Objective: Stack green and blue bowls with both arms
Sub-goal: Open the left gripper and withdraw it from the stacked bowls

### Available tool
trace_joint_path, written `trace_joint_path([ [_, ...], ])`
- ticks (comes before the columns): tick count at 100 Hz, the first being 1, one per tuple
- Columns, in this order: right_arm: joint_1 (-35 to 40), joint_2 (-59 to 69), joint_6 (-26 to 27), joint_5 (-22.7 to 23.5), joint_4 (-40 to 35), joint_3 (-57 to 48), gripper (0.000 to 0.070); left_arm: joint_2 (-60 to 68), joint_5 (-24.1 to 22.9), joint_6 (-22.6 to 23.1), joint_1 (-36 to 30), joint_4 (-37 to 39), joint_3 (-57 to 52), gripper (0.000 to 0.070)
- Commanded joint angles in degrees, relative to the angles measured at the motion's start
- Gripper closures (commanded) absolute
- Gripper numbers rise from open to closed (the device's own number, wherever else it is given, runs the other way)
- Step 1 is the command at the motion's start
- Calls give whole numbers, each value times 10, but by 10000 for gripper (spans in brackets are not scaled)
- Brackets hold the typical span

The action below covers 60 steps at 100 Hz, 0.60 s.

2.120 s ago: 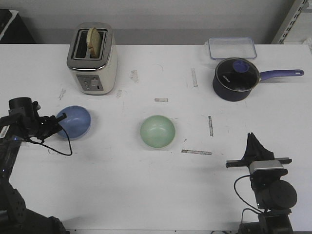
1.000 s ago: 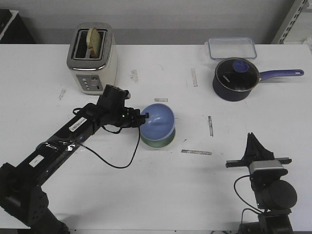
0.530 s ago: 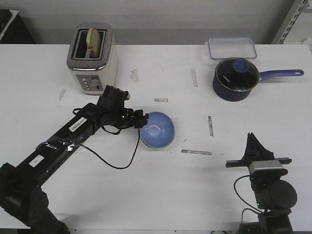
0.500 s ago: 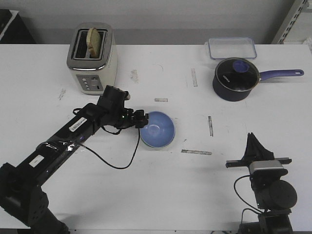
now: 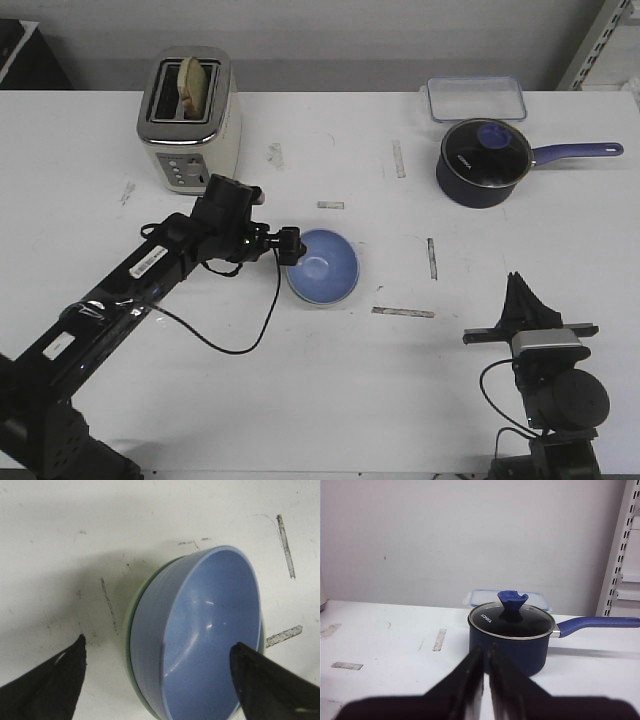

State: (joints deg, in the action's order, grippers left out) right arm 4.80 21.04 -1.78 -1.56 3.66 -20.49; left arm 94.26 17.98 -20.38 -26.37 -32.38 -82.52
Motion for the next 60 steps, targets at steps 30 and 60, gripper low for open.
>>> trace_joint_path([
  [30, 0, -1, -6, 0, 6, -4, 693, -187, -45, 103, 22, 243, 193, 482],
  [60, 0, 0, -6, 0, 6, -4, 693, -377, -138, 182, 79, 343, 383, 694],
])
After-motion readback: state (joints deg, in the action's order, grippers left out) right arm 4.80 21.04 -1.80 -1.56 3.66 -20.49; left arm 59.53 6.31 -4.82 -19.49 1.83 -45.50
